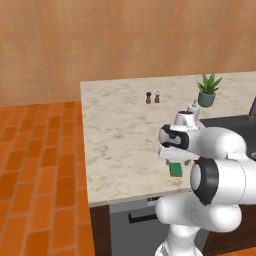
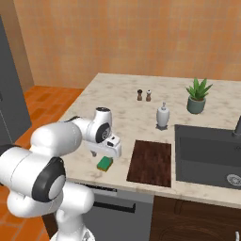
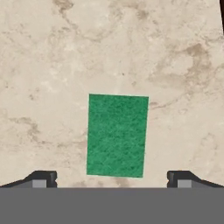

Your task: Pick up the sponge from the counter and clean the cutting board by briefly scrubbing or pressing down on the cutting board. Once finished, release the sponge.

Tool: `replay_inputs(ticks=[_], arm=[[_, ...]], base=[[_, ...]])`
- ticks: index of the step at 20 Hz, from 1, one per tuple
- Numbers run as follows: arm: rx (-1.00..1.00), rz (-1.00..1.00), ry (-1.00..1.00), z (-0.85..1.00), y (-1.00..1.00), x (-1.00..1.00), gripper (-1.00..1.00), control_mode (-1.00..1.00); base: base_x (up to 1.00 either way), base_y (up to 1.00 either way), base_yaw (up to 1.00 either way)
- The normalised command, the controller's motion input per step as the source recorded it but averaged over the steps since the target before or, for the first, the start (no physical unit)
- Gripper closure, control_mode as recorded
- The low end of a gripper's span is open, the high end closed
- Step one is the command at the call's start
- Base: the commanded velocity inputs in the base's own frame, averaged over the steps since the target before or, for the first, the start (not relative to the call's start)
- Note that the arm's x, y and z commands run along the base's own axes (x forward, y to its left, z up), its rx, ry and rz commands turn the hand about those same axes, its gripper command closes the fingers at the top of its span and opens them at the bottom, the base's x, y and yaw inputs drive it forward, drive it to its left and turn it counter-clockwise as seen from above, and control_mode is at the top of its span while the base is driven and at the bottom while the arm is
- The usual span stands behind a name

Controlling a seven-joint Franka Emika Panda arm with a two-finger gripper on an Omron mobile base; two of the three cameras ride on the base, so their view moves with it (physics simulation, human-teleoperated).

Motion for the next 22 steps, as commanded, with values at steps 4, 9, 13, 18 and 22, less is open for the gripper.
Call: replay_inputs(ticks=[4, 9, 13, 18, 22], arm=[[0.00, 0.00, 0.00, -0.33, 0.00, 0.00, -1.00, -1.00], [0.00, 0.00, 0.00, -0.26, 0.00, 0.00, -1.00, -1.00], [0.00, 0.00, 0.00, -0.18, 0.00, 0.00, -1.00, -1.00], [0.00, 0.00, 0.00, -0.10, 0.00, 0.00, -1.00, -1.00], [0.00, 0.00, 0.01, -0.13, 0.00, 0.00, -1.00, -1.00]], base=[[0.00, 0.00, 0.00], [0.00, 0.00, 0.00], [0.00, 0.00, 0.00], [0.00, 0.00, 0.00], [0.00, 0.00, 0.00]])
